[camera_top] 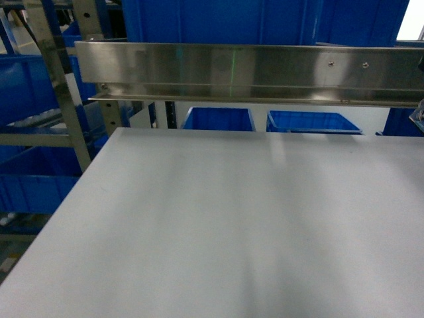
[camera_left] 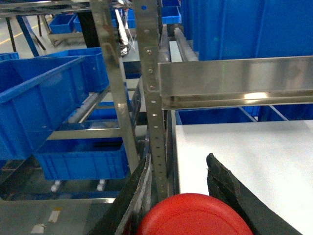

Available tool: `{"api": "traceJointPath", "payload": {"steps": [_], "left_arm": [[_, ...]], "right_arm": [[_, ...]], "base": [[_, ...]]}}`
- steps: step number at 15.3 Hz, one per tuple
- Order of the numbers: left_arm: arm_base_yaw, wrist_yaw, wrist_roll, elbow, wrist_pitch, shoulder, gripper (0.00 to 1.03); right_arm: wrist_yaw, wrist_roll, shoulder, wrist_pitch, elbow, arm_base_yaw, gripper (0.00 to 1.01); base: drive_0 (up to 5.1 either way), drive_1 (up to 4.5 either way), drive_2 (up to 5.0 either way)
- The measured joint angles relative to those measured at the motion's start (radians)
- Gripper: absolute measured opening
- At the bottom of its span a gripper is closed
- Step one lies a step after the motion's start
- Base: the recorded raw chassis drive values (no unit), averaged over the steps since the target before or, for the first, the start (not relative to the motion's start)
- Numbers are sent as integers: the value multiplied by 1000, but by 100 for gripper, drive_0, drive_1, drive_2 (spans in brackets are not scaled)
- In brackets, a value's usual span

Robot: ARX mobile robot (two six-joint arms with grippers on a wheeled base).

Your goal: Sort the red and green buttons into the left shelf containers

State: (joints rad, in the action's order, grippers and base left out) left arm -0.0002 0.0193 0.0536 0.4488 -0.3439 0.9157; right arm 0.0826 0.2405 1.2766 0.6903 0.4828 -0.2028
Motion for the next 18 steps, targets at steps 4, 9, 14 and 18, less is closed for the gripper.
{"api": "traceJointPath", "payload": {"steps": [4,9,14,18], "left_arm": [[1,0,0,0,-6,0,31],[1,0,0,0,-2,0,31],[1,0,0,0,-1,-1,31],[1,1,0,0,-2,-1,31]], "right_arm": [[0,0,0,1,0,0,27],[0,0,0,-1,0,0,27],[0,0,0,0,0,0,27],[0,0,0,1,0,0,27]], "base": [[-501,244,244],[-497,245,245],[-497,244,244],[-493,248,248]]}}
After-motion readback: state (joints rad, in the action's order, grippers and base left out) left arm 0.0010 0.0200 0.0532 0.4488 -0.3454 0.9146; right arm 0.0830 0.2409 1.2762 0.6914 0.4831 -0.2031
